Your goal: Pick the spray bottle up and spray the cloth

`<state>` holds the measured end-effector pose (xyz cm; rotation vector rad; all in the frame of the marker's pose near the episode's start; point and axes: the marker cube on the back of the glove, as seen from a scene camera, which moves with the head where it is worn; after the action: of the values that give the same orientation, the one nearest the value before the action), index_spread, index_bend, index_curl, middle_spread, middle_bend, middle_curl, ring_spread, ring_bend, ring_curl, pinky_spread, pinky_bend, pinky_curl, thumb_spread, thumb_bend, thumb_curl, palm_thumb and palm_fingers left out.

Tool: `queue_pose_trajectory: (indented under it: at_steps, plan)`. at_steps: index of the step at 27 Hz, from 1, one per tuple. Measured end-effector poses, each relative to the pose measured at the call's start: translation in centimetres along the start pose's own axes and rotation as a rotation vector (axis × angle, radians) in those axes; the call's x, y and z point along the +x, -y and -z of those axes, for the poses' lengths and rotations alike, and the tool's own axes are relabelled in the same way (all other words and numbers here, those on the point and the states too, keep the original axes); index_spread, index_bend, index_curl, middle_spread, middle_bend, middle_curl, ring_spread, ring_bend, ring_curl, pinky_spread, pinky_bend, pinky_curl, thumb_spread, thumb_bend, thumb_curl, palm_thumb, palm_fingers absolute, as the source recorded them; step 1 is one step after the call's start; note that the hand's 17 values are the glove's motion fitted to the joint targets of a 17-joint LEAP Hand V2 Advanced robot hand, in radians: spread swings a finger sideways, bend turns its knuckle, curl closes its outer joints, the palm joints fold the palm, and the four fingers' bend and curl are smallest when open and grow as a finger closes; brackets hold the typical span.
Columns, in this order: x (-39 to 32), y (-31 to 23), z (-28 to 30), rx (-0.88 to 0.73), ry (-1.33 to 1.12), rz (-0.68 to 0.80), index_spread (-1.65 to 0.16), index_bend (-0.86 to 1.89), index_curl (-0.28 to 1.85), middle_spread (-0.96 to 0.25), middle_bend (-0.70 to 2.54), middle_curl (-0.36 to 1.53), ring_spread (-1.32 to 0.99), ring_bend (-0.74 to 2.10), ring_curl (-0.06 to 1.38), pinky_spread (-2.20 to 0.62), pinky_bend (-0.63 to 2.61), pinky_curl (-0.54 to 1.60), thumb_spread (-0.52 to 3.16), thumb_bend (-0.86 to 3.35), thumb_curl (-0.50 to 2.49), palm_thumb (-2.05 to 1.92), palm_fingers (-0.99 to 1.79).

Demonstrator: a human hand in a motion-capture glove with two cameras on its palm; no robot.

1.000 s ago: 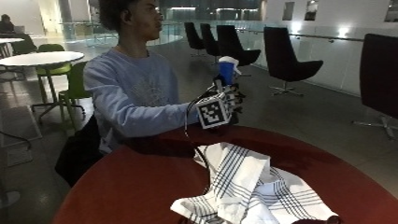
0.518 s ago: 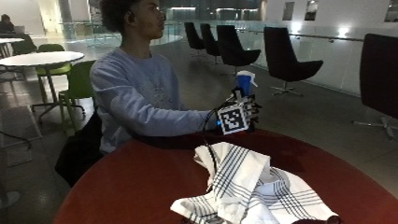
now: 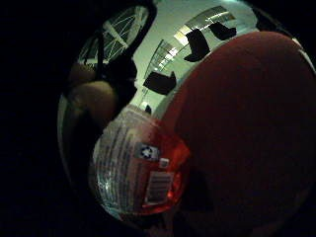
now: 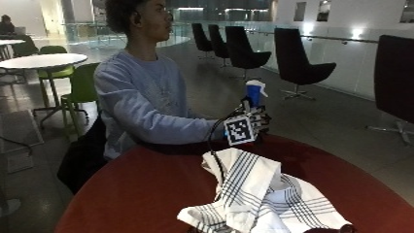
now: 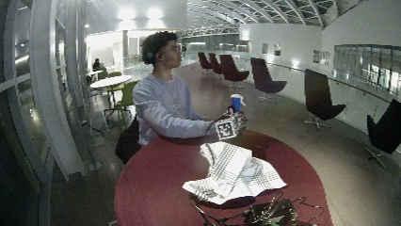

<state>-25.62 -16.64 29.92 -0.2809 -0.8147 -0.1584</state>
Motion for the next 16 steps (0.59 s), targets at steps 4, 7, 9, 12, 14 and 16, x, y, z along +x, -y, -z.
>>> queue_pose_trajectory:
  at_steps: [4, 7, 9, 12, 14, 16]
  plan:
    - [-1.4, -0.9, 1.9, 0.051, -0.026, 0.015, -0.24, 0.07, 0.38, -0.07, 0.35, 0.49, -0.06, 0.43, 0.4, 0.23, 0.18, 0.28, 1.04, -0.03, 0.36, 0.64, 0.93]
    - [-3.5, -2.4, 5.0, 0.089, -0.07, 0.039, -0.25, 0.08, 0.37, -0.07, 0.35, 0.49, -0.07, 0.42, 0.4, 0.23, 0.19, 0.29, 1.03, -0.03, 0.36, 0.65, 0.9]
    - [-4.8, -3.8, 7.7, 0.104, -0.12, 0.056, -0.25, 0.08, 0.35, -0.07, 0.35, 0.48, -0.07, 0.42, 0.39, 0.22, 0.2, 0.29, 1.02, -0.02, 0.36, 0.67, 0.91]
    - [-6.3, -7.0, 12.1, 0.116, -0.254, 0.078, -0.25, 0.11, 0.34, -0.07, 0.34, 0.48, -0.07, 0.41, 0.39, 0.21, 0.19, 0.29, 1.03, -0.01, 0.37, 0.7, 0.93]
    - [-6.7, -9.6, 15.5, 0.121, -0.364, 0.079, -0.25, 0.14, 0.35, -0.07, 0.34, 0.47, -0.07, 0.4, 0.38, 0.2, 0.18, 0.29, 1.03, -0.01, 0.37, 0.71, 0.94]
    - [-6.9, -12.1, 18.8, 0.136, -0.445, 0.065, -0.25, 0.15, 0.35, -0.07, 0.33, 0.47, -0.07, 0.38, 0.38, 0.2, 0.18, 0.29, 1.03, -0.01, 0.37, 0.72, 0.95]
